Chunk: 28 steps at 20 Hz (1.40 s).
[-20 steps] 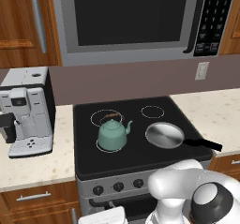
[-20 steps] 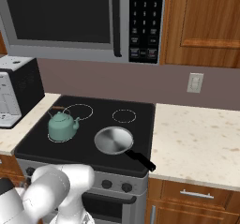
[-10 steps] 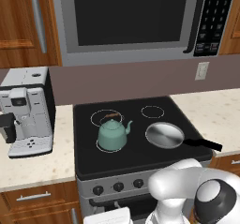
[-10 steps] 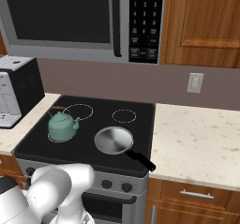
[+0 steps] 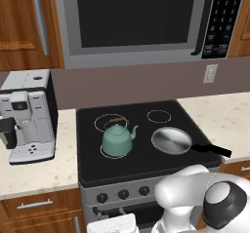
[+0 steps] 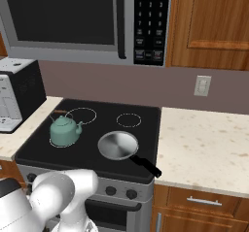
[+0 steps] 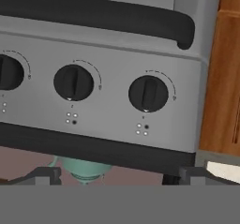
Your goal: Pick the kettle from the counter and place it on a stove burner. Then turn the burner on.
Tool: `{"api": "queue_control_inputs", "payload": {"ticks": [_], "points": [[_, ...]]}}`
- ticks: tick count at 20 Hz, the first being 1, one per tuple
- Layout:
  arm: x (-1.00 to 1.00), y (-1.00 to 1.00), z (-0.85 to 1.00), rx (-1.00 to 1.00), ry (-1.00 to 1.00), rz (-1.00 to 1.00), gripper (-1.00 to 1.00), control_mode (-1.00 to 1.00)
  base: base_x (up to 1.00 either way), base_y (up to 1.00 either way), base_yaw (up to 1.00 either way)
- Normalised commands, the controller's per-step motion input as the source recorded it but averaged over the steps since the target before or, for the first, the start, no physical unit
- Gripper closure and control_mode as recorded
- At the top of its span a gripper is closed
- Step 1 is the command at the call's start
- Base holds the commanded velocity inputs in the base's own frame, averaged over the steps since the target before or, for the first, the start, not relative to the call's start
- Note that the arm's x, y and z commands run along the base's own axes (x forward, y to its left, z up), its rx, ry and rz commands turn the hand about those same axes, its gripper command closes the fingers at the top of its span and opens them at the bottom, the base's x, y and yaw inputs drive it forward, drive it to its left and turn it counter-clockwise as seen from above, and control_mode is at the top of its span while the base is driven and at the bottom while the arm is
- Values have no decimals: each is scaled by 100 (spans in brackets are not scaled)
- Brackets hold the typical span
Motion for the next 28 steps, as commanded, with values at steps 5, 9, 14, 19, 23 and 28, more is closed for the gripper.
{"api": "queue_control_inputs", "payload": {"ticks": [5, 9, 14, 19, 23, 28], "points": [[20, 0, 1, 2, 0, 0, -100, -100, 0, 0, 0], [26, -1, 0, 1, 0, 0, -100, -100, 0, 0, 0], [30, 0, 0, 0, 0, 0, -100, -100, 0, 0, 0], [25, 0, -6, 0, 0, 0, -100, -100, 0, 0, 0], [18, 4, -15, 0, 0, 0, -100, -100, 0, 0, 0], [14, 5, -21, 0, 0, 0, -100, -100, 0, 0, 0]]}}
